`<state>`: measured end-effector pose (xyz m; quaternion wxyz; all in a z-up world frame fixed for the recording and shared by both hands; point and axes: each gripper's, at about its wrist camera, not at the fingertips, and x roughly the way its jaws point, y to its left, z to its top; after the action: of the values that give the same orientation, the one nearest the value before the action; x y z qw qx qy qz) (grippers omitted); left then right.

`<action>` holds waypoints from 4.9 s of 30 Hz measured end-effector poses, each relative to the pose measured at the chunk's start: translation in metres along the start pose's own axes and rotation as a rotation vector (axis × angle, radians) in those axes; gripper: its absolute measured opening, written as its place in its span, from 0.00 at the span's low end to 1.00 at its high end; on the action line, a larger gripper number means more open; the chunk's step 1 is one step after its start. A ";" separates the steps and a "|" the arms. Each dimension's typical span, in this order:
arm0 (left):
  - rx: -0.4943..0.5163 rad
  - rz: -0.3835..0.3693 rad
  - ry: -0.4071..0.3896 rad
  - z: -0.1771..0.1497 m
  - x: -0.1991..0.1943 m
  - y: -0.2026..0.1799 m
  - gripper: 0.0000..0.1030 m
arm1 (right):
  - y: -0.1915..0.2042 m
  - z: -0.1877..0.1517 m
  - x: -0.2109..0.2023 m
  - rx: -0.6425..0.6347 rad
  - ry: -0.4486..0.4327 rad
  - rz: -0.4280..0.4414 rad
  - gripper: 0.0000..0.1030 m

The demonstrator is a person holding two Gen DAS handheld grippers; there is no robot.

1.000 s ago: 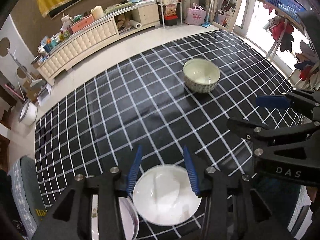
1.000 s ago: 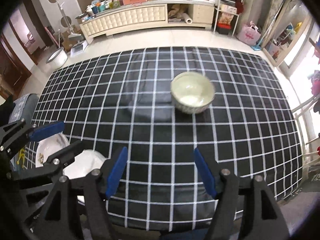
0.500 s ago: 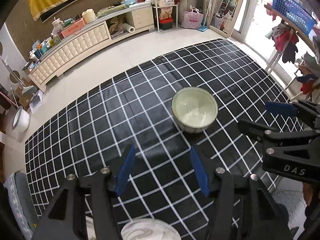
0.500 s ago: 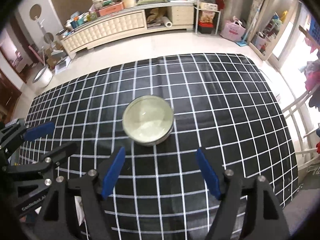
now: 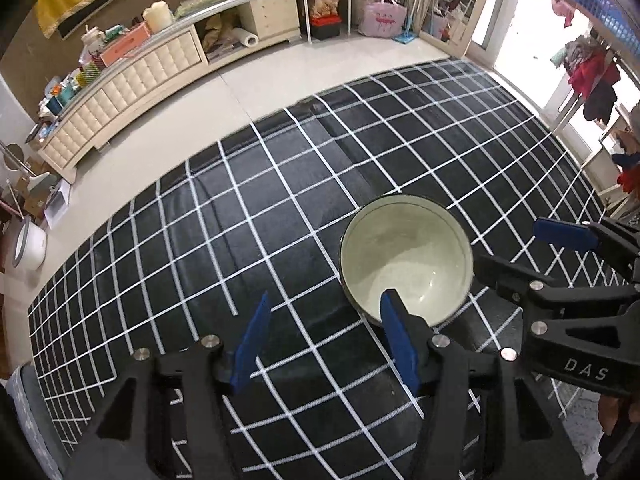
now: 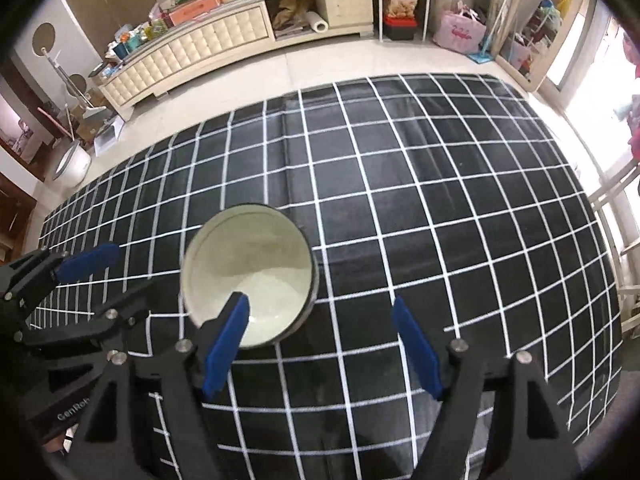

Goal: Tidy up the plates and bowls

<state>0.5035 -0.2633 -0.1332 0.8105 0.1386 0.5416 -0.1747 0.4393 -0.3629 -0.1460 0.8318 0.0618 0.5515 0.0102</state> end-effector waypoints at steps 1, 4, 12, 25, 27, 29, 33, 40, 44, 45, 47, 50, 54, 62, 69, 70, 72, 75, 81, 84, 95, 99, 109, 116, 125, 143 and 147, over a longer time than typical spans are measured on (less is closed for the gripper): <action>-0.001 0.001 0.005 0.001 0.004 0.001 0.53 | 0.000 0.001 0.005 0.003 0.004 0.004 0.76; -0.006 -0.020 -0.005 0.005 0.017 0.003 0.53 | -0.001 0.003 0.015 0.025 0.013 0.002 0.76; -0.018 -0.062 0.035 0.017 0.045 0.008 0.39 | 0.003 0.007 0.027 -0.024 0.033 -0.004 0.58; 0.054 -0.063 0.053 0.013 0.060 -0.009 0.09 | 0.001 0.001 0.036 -0.048 0.058 0.033 0.16; 0.048 -0.059 0.052 0.013 0.062 -0.010 0.09 | 0.005 0.001 0.035 -0.083 0.053 0.014 0.16; 0.057 -0.058 0.052 0.012 0.060 -0.011 0.08 | 0.006 -0.001 0.033 -0.092 0.055 0.008 0.16; 0.071 -0.067 0.065 0.004 0.055 -0.013 0.09 | 0.007 -0.004 0.029 -0.055 0.065 0.022 0.13; 0.071 -0.069 0.052 -0.015 0.029 -0.013 0.06 | 0.015 -0.017 0.009 -0.033 0.057 0.023 0.10; 0.063 -0.043 0.045 -0.027 0.014 -0.013 0.06 | 0.030 -0.027 0.002 -0.076 0.048 0.000 0.09; 0.071 -0.016 0.042 -0.031 0.011 -0.014 0.06 | 0.033 -0.030 -0.002 -0.073 0.042 0.001 0.09; 0.067 -0.018 0.038 -0.036 0.004 -0.012 0.06 | 0.036 -0.033 -0.008 -0.072 0.036 -0.001 0.09; 0.057 -0.026 0.030 -0.043 -0.012 -0.007 0.06 | 0.039 -0.035 -0.019 -0.067 0.031 0.022 0.09; 0.050 -0.013 0.006 -0.053 -0.037 -0.001 0.06 | 0.052 -0.038 -0.039 -0.077 0.012 0.032 0.09; 0.018 0.020 -0.037 -0.089 -0.088 0.020 0.06 | 0.085 -0.057 -0.072 -0.112 -0.017 0.073 0.09; -0.020 0.056 -0.053 -0.132 -0.126 0.037 0.06 | 0.115 -0.083 -0.091 -0.154 -0.031 0.114 0.09; -0.024 0.063 -0.053 -0.137 -0.129 0.039 0.06 | 0.118 -0.087 -0.092 -0.158 -0.030 0.119 0.09; -0.035 0.073 -0.052 -0.148 -0.134 0.043 0.06 | 0.126 -0.097 -0.091 -0.169 -0.019 0.130 0.09; -0.059 0.077 -0.041 -0.168 -0.137 0.051 0.06 | 0.139 -0.110 -0.088 -0.190 0.003 0.142 0.09; -0.105 0.074 -0.003 -0.207 -0.130 0.063 0.06 | 0.161 -0.134 -0.071 -0.217 0.058 0.157 0.09; -0.114 0.085 0.024 -0.221 -0.123 0.065 0.06 | 0.166 -0.141 -0.060 -0.219 0.091 0.165 0.09; -0.139 0.057 0.070 -0.254 -0.106 0.067 0.06 | 0.176 -0.157 -0.040 -0.233 0.159 0.149 0.09; -0.140 0.052 0.071 -0.256 -0.105 0.066 0.06 | 0.175 -0.159 -0.040 -0.241 0.165 0.143 0.09; -0.150 0.039 0.088 -0.255 -0.098 0.067 0.09 | 0.183 -0.156 -0.034 -0.287 0.180 0.109 0.10; -0.131 0.032 0.034 -0.249 -0.118 0.069 0.12 | 0.182 -0.153 -0.035 -0.301 0.178 0.084 0.12; -0.155 0.044 0.030 -0.248 -0.119 0.082 0.24 | 0.173 -0.148 -0.043 -0.283 0.122 0.045 0.62; -0.168 -0.051 0.109 -0.255 -0.080 0.100 0.36 | 0.168 -0.149 0.007 -0.201 0.248 0.081 0.63; -0.167 -0.083 0.125 -0.255 -0.074 0.101 0.39 | 0.167 -0.148 0.008 -0.204 0.250 0.085 0.64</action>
<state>0.3095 -0.0574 -0.1563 0.7759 0.0585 0.6092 -0.1533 0.3150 -0.1828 -0.1910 0.7574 -0.0014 0.6438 0.1087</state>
